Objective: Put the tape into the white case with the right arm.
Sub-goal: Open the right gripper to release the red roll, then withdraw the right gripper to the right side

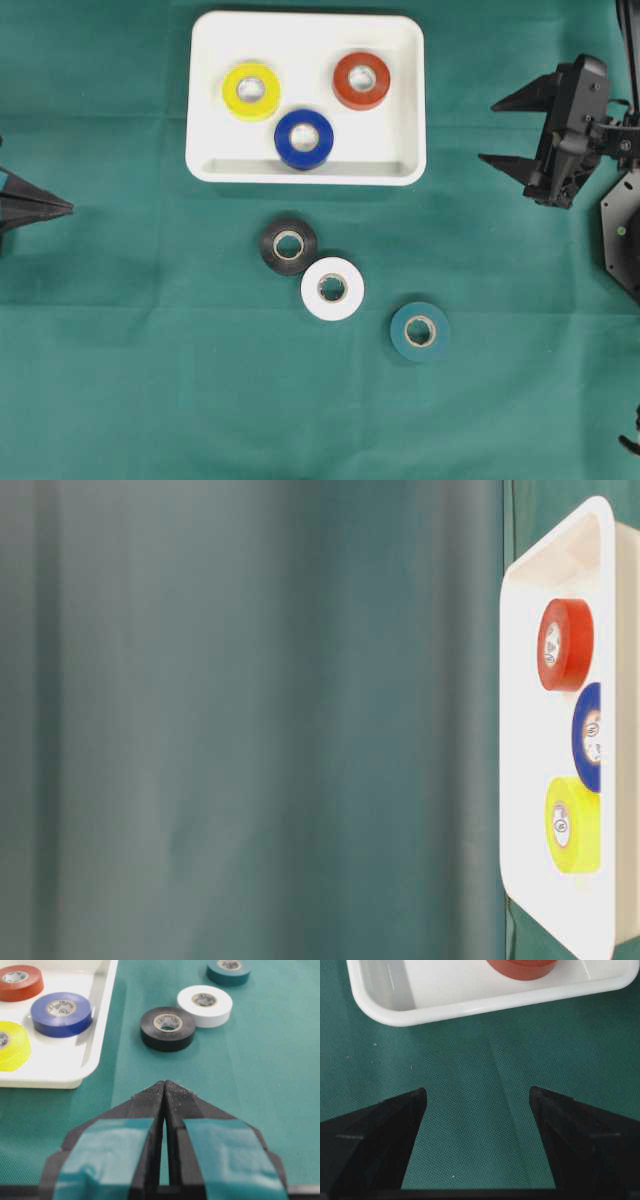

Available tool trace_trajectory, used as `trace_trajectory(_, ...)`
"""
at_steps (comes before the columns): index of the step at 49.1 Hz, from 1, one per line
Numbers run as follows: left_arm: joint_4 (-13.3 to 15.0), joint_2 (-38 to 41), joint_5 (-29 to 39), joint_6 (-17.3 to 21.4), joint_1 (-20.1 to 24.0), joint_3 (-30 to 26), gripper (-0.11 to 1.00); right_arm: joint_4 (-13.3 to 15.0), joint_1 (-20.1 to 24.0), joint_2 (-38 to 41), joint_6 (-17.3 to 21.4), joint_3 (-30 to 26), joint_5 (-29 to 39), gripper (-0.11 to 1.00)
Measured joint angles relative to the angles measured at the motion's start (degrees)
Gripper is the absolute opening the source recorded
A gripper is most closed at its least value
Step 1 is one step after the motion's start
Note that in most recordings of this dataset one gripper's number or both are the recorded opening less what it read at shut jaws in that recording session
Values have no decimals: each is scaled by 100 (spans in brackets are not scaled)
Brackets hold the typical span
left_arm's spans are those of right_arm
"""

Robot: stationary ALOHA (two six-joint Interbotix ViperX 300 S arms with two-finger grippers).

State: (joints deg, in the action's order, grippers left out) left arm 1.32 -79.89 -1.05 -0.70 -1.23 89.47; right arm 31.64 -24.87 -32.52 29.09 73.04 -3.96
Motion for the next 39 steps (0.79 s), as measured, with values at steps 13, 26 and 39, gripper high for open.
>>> trace_trajectory(13,0,9,0,0,-9,0,0,0,536,-9,18,105,-88,51)
trace_trajectory(26,-9,0,0,-9,-9,0,0,-9,1652,-18,18,229,-97,51)
trace_trajectory(39,0,9,0,-9,-9,0,0,0,2698,-44,18,264,-97,51)
